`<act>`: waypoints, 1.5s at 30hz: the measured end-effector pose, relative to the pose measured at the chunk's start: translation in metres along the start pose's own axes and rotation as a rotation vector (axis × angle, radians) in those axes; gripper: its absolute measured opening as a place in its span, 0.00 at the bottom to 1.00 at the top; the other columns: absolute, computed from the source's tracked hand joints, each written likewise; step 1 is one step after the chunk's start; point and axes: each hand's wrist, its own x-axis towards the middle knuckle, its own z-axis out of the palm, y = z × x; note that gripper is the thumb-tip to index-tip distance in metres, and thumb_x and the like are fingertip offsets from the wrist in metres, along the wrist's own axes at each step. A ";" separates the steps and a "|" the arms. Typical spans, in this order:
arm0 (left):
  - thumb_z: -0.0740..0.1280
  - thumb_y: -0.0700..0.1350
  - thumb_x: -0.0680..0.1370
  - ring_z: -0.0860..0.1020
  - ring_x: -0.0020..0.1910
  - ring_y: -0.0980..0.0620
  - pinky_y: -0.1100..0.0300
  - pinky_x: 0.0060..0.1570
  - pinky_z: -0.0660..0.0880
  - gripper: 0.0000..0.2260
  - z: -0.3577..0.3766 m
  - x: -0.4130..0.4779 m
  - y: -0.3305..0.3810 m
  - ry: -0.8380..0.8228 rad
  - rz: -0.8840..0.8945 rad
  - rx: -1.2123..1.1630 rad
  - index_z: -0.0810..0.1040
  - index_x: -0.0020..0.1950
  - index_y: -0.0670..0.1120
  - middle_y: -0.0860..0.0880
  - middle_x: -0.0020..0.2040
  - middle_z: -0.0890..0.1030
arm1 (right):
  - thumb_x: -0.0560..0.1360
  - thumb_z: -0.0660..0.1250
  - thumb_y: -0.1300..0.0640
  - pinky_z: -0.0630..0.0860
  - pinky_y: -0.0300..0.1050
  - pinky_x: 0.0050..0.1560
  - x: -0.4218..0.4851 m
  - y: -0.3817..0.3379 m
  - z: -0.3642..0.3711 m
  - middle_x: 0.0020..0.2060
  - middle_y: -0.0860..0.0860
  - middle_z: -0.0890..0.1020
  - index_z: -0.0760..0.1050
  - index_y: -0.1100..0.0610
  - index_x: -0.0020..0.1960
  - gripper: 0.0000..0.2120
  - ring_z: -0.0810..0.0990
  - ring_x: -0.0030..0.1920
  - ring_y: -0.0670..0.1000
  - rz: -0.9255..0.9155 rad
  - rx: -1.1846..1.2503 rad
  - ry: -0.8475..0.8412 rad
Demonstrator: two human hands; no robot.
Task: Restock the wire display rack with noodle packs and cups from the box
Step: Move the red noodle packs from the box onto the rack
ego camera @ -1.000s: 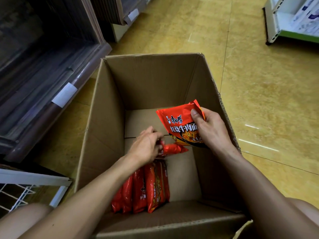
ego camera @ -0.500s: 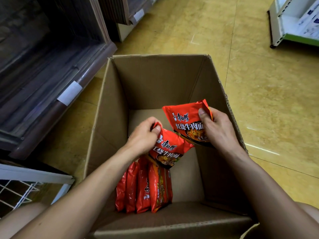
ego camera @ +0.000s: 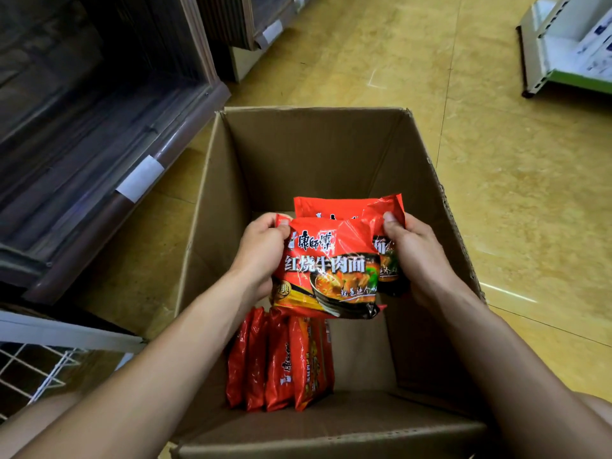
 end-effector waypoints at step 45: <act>0.69 0.58 0.78 0.85 0.53 0.50 0.48 0.61 0.79 0.16 -0.014 -0.023 0.012 -0.285 0.022 0.041 0.78 0.64 0.56 0.52 0.54 0.87 | 0.80 0.62 0.40 0.82 0.54 0.53 -0.013 -0.009 0.008 0.51 0.55 0.87 0.73 0.56 0.66 0.23 0.87 0.50 0.56 0.201 0.298 -0.161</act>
